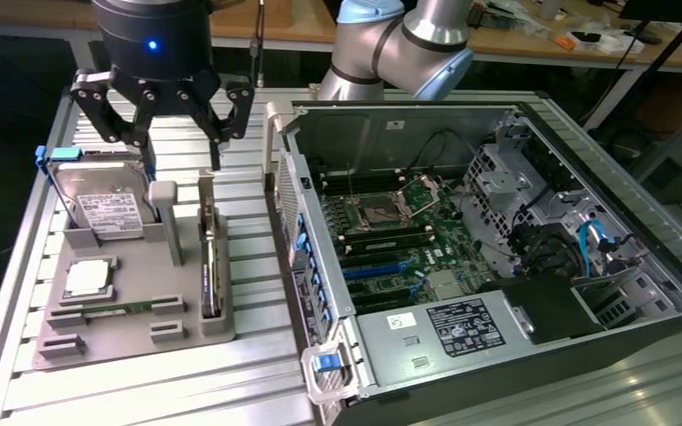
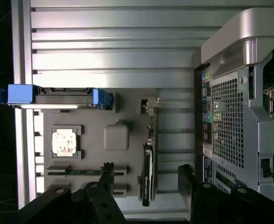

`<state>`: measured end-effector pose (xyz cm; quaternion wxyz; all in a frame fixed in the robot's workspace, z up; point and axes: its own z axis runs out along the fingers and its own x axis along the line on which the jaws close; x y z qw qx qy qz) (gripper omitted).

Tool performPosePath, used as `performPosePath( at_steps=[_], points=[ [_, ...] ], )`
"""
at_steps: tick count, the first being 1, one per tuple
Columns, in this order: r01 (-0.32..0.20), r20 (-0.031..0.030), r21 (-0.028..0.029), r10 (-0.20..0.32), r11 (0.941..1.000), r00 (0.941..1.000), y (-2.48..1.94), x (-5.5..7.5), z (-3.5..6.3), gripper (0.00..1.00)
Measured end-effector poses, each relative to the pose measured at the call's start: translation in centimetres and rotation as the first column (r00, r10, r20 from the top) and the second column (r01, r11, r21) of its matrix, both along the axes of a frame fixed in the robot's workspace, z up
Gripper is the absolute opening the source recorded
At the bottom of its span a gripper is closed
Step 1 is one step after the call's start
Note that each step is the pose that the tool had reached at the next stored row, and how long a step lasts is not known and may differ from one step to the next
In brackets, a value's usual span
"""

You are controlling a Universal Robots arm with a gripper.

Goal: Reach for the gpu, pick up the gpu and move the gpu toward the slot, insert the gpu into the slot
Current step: 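Pick up the gpu and move the gpu toward the slot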

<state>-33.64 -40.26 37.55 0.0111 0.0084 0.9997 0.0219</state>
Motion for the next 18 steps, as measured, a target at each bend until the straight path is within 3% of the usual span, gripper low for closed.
performPosePath(
  at_steps=[4, 6, 8, 11, 15, 18],
  points=[
    [-0.002, -0.0002, 0.0, 0.002, 1.0, 1.0, -1.1, 0.0, -0.87, 0.66],
    [-0.002, 0.0, 0.0001, 0.002, 1.0, 1.0, -2.19, 0.0, -1.51, 0.66],
    [-0.002, -0.0002, -0.0001, 0.002, 1.0, 1.0, -2.76, 0.0, -1.91, 0.66],
    [-0.002, -0.0013, 0.0, 0.002, 1.0, 1.0, -2.91, 0.0, -2.47, 0.66],
    [-0.003, -0.0118, 0.0001, 0.003, 1.0, 0.9999, -3.0, 0.0, -3.27, 0.66],
    [-0.003, -0.014, 0.0, 0.003, 1.0, 0.9999, -3.28, 0.0, -3.95, 0.66]
  ],
)
